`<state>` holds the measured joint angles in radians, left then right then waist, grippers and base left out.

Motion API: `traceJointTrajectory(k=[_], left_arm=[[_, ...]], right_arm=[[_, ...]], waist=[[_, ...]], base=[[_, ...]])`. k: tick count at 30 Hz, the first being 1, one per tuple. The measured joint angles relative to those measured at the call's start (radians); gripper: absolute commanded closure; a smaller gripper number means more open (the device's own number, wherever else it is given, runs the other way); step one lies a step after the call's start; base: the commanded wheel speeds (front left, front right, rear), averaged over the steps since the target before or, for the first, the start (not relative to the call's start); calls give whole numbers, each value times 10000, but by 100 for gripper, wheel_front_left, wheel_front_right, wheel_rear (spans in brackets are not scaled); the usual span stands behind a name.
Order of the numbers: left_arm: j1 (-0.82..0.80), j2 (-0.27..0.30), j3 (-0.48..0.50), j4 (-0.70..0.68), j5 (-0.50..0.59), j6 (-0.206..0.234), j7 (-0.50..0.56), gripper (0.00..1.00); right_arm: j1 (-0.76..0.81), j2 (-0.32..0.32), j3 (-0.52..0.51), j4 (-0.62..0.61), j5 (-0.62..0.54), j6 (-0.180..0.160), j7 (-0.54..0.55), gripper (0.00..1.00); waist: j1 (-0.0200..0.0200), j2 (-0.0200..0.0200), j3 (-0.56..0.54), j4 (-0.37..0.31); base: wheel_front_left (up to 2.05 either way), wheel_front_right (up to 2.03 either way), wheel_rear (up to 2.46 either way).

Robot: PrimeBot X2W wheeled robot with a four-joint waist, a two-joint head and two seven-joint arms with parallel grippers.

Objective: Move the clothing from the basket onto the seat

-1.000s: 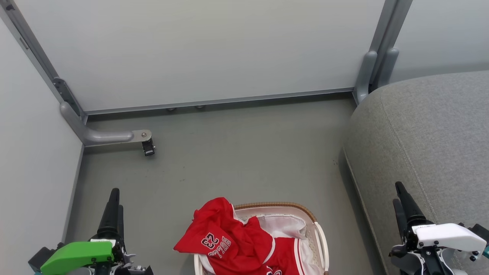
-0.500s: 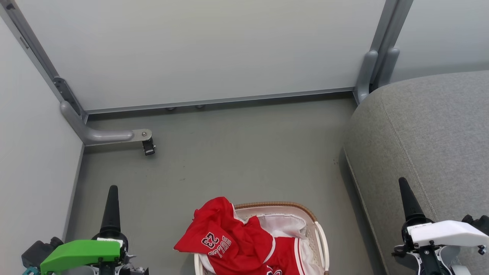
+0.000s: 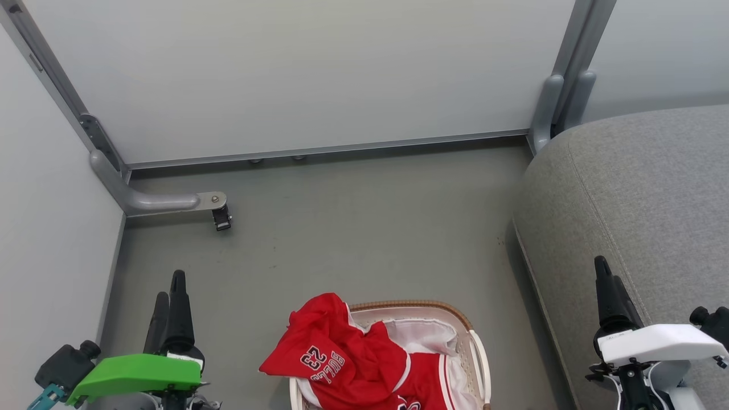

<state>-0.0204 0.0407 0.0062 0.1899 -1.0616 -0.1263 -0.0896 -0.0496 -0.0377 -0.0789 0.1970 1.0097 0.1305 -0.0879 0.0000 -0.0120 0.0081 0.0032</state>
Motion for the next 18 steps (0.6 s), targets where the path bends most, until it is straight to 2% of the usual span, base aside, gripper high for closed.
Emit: traceJointTrajectory(k=[12,18], left_arm=[[110,13,-130,-207,1965,31,-347,0],[131,17,-372,-238,2917,121,-508,0]], right_arm=[[8,-23,165,-167,-1409,0,-337,0],[39,-27,430,-351,-2642,0,-525,0]], waist=[[0,0,19,6],[0,0,38,20]], base=[[0,0,0],[0,0,0]])
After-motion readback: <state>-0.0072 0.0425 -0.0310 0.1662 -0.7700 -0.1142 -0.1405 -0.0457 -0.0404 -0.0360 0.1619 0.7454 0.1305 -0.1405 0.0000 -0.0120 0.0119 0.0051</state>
